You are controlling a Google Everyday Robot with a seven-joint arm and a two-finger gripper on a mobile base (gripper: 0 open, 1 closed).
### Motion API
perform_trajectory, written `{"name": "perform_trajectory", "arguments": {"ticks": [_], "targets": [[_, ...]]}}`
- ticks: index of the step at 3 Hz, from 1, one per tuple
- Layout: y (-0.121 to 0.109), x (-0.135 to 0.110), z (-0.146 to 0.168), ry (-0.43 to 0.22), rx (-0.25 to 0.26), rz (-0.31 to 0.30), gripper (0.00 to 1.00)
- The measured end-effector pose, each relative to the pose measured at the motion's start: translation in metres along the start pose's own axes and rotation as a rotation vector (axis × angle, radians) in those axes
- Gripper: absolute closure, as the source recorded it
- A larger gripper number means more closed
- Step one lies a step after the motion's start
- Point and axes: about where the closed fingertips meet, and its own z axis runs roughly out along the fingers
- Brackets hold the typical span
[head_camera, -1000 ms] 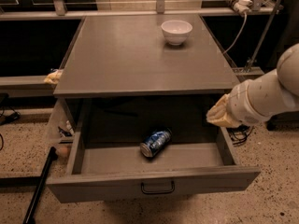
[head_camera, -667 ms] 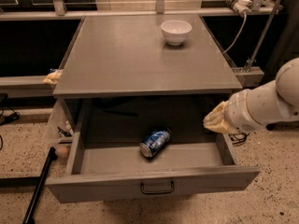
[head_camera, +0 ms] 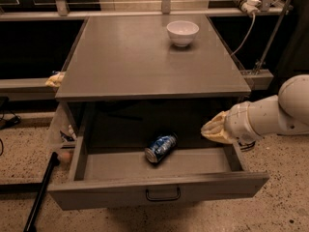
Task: Pick pepsi can from top drawer and place on counter
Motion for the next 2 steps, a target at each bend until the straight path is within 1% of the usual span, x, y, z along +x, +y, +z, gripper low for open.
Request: {"name": "perform_trajectory", "arguments": {"ticks": [1,2], "targets": [[0.003,-0.005,0.019,-0.047,-0.033,-0.012,0.11],[0.004,-0.010,0.043,-0.072,-0.060,-0.043,0.06]]}}
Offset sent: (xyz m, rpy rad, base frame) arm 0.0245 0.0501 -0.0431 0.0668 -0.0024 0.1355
